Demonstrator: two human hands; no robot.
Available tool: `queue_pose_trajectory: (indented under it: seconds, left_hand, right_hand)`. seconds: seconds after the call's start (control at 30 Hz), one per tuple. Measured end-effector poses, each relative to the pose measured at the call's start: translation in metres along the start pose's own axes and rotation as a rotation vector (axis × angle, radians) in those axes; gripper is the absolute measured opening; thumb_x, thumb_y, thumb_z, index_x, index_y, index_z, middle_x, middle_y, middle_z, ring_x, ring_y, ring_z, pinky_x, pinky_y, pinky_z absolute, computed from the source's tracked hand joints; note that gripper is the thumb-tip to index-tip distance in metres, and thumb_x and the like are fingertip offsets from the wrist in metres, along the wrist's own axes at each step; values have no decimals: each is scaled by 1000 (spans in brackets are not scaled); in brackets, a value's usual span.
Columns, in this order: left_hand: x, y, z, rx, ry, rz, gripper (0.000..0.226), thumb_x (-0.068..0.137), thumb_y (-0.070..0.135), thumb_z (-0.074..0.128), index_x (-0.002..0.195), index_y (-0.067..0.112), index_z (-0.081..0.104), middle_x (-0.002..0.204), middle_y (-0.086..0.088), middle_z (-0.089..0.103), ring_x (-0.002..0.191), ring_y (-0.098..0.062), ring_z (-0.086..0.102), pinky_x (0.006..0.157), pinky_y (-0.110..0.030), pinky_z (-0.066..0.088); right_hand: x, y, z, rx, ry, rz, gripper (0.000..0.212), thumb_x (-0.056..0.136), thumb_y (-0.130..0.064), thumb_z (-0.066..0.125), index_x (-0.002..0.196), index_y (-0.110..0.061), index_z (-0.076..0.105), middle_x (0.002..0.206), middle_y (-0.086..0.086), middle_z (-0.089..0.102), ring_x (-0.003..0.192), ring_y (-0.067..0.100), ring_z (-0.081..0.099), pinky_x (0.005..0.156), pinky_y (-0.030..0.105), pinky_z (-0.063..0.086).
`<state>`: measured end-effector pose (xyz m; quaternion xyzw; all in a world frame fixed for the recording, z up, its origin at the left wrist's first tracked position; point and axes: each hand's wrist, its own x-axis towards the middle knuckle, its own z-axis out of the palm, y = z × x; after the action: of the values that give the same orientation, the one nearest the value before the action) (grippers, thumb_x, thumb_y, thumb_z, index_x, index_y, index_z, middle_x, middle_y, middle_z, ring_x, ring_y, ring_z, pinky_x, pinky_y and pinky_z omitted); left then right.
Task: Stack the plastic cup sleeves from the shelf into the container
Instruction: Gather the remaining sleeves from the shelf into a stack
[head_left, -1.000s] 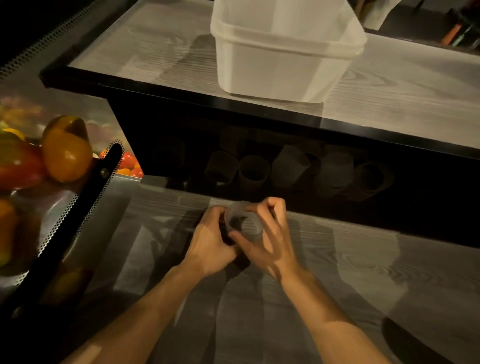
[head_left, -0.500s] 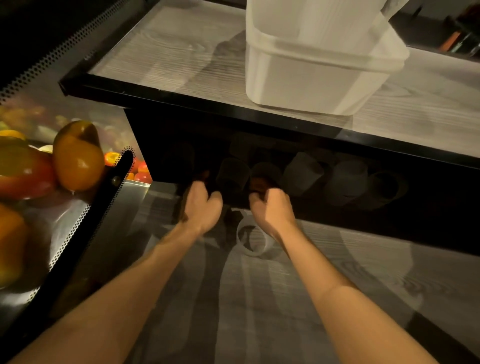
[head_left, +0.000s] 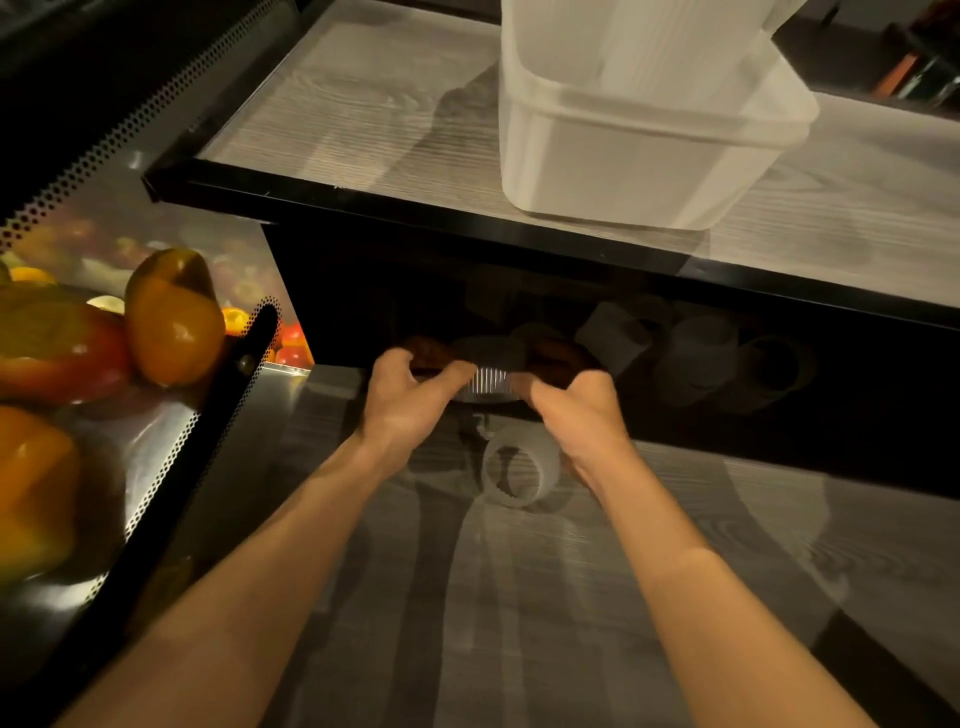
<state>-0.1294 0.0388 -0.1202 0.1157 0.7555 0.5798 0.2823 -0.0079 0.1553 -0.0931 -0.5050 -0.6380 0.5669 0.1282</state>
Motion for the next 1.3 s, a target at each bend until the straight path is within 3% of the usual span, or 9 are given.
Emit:
queue_pose_trajectory:
  seconds: [0.13,0.23,0.43,0.67,0.8,0.93,1.07,1.2,1.3]
  left_hand:
    - [-19,2,-3,-147,-247,6,57,75,-5,83,120,14,56,114,-3,69,108,-14,70,82,-25,60]
    - [-34,4,0,-88,-360,95,70,71,-14,80,129,14,53,121,-8,65,114,-17,66,92,-29,59]
    - [-49,-21,5,235,-364,275,62,64,9,89,111,34,59,113,10,64,112,-6,62,99,-30,55]
    - [-47,-41,-4,432,-382,289,80,71,19,85,140,30,47,129,14,51,121,-2,52,98,-17,45]
    - [-35,-45,-16,300,-161,175,60,84,6,68,133,36,50,132,10,53,118,-10,56,97,-33,54]
    - [-6,-33,-30,202,197,48,56,90,0,65,141,20,48,122,0,60,110,-18,61,85,-29,49]
    - [9,-21,-50,345,258,-6,60,93,9,62,148,18,39,95,9,61,100,-14,55,92,-33,44]
    - [17,-13,-60,358,221,35,50,92,10,61,140,13,47,102,0,59,99,-19,58,81,-29,43]
    - [24,-10,-61,346,176,56,42,91,9,63,132,12,54,109,-4,63,102,-21,60,82,-28,46]
  right_hand:
    - [-15,18,-30,94,-222,-88,48,81,13,74,118,-15,65,116,6,73,108,16,71,92,33,59]
    - [-28,30,-40,-106,-235,-209,65,78,13,77,119,-34,59,121,-9,67,114,9,65,95,29,57]
    - [-40,55,-41,-432,-175,-364,73,77,-7,82,138,-31,50,134,-12,58,122,7,58,101,35,55]
    - [-45,52,-41,-844,-198,-386,63,83,-18,77,140,-22,51,135,-1,50,128,20,46,106,40,47]
    - [-36,35,-28,-883,-74,-401,41,87,-10,69,125,-19,59,127,3,54,121,23,51,100,39,49]
    - [-24,3,9,-618,-118,-312,42,92,0,56,131,-16,62,131,6,59,120,22,59,103,39,51]
    - [-12,-21,54,-537,-202,-221,13,98,-11,53,106,-10,63,92,0,58,92,21,60,74,29,44]
    - [4,-36,91,-463,-346,-139,41,98,-19,54,139,-16,56,126,10,62,119,28,58,101,38,48]
    - [20,-42,109,-521,-455,-87,45,103,-23,48,148,-13,49,143,15,54,134,33,49,115,43,39]
